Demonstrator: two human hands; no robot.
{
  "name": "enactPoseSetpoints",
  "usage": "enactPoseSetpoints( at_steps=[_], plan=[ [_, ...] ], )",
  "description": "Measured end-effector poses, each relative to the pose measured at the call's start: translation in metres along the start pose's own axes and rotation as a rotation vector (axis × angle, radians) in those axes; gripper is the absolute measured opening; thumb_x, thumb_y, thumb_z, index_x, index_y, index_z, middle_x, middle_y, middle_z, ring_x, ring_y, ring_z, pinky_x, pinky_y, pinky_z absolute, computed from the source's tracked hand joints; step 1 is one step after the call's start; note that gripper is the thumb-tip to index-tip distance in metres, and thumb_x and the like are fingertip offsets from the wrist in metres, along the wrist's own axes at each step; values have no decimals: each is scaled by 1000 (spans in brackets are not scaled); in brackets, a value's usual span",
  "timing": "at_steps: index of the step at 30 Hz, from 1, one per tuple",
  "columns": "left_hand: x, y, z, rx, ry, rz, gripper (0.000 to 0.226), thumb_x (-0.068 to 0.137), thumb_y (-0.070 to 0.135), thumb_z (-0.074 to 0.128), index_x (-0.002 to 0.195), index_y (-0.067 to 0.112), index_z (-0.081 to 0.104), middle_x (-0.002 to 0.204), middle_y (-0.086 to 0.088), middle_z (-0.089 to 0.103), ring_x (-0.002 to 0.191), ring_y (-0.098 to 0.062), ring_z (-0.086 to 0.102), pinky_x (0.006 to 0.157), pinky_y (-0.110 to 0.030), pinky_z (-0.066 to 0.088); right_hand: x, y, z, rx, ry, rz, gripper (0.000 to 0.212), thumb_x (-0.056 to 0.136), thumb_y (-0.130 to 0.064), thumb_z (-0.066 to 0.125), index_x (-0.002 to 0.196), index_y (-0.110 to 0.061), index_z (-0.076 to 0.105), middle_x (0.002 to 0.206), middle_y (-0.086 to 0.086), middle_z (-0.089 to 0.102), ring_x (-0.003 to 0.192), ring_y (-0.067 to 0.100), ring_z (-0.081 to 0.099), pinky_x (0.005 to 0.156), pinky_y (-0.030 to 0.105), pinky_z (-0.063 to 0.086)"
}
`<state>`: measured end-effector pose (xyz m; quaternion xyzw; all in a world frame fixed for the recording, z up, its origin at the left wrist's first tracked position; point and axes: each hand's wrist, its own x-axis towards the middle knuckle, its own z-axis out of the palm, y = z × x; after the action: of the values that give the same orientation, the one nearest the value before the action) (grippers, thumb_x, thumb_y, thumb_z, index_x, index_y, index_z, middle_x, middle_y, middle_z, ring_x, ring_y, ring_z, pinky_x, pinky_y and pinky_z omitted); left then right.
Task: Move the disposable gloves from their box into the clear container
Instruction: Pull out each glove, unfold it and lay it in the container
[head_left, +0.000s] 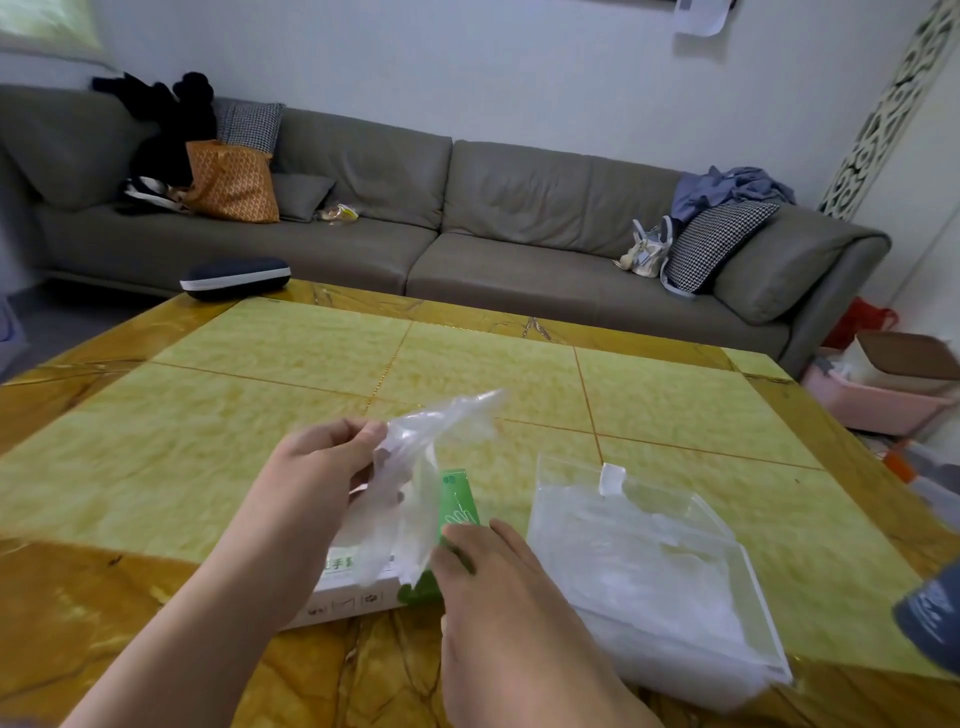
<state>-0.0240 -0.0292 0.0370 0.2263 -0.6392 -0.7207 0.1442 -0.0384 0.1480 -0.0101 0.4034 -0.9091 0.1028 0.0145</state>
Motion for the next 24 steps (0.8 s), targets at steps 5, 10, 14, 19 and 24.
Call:
enactPoseSetpoints(
  at_steps=[5,10,14,19,24],
  plan=[
    [-5,1,7,-167,-101,-85,28,104,1,47,96,-8,72,86,-20,73,74,-27,70,67,-40,58,-8,10,-35,403,327,230,37,95,-9,51,125,-25,66,127,-19,59,122,-5,52,109,17,43],
    [-14,-4,25,-219,-200,-142,36,101,-2,45,78,-6,72,81,-23,71,64,-26,69,58,-38,61,-9,41,-60,1170,469,456,49,80,-60,72,121,-36,61,119,-12,70,108,7,70,102,40,52],
    [-31,-8,37,-193,-394,-207,30,90,1,58,68,-3,77,78,-26,71,59,-27,68,48,-34,58,-6,48,-62,1370,367,514,56,79,-49,88,126,-32,62,110,1,78,101,19,76,99,48,52],
    [-27,-5,37,-173,-630,-322,73,95,62,52,124,-2,69,121,-31,69,97,-41,71,75,-42,60,-13,51,-67,1252,523,565,14,96,-4,71,83,-2,68,67,16,70,50,25,60,45,27,43],
    [-42,-3,46,146,-599,-65,44,83,48,82,107,12,78,107,-14,78,97,-33,77,81,-47,61,-15,54,-63,1116,551,600,15,94,-13,73,80,-11,68,65,9,72,52,24,65,51,33,51]
  ],
)
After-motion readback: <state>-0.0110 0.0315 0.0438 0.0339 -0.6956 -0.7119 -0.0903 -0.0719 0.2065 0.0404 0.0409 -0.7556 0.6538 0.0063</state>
